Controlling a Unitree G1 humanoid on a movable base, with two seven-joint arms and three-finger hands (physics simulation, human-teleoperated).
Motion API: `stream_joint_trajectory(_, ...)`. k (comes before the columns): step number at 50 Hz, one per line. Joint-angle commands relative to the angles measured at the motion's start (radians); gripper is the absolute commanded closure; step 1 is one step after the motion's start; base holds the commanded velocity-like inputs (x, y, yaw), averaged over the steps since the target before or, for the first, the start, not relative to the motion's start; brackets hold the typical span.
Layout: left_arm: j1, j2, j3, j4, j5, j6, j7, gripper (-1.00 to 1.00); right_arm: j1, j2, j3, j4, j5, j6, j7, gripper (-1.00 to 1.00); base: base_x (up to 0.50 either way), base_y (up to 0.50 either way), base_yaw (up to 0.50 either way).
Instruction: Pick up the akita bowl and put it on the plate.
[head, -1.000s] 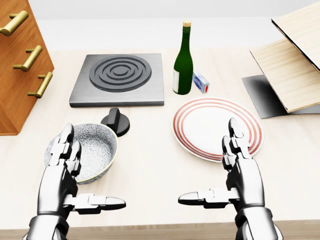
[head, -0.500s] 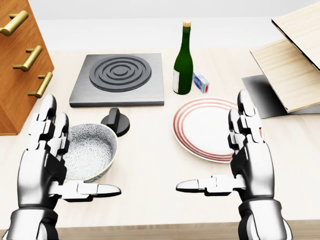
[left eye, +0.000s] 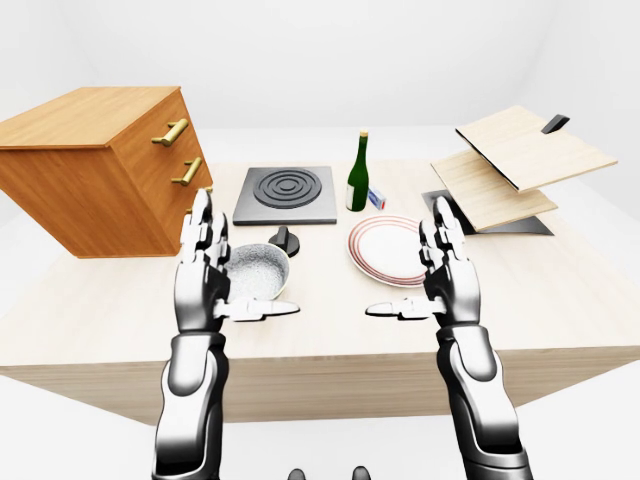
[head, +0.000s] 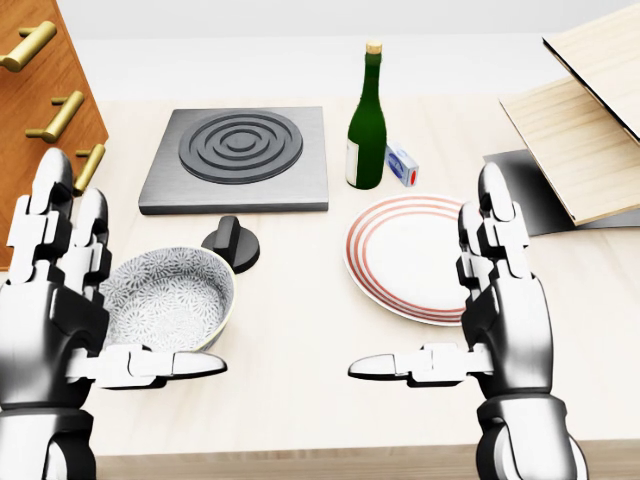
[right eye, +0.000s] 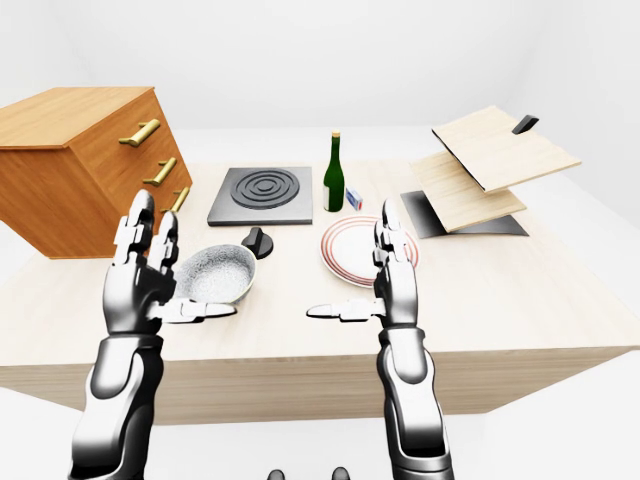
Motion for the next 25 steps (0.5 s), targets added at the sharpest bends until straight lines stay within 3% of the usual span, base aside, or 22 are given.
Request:
stream_joint_trajectory(1, -0.032, 0.016, 0.045, -0.030, -0.032, 0.000, 0.011, -1.00, 0.000, 0.002, 0.004, -0.001, -0.001, 0.000, -0.001, -1.00, 0.00, 0.00, 0.00)
stream_joint_trajectory(9, -0.078, 0.054, 0.120, 0.012, -0.073, 0.000, 0.018, -1.00, -0.001, 0.002, 0.006, 0.001, 0.001, 0.000, 0.000, -1.00, 0.00, 0.00, 0.00)
stream_joint_trajectory(18, -0.148, 0.135, 0.237, 0.104, -0.136, 0.000, 0.040, -1.00, -0.005, 0.001, 0.003, -0.004, 0.002, 0.000, -0.001, -1.00, 0.00, 0.00, 0.00)
stream_joint_trajectory(25, -0.172, 0.182, 0.281, 0.181, -0.147, 0.000, 0.053, -1.00, -0.006, 0.002, 0.005, -0.015, 0.001, 0.000, -0.003, -1.00, 0.00, 0.00, 0.00)
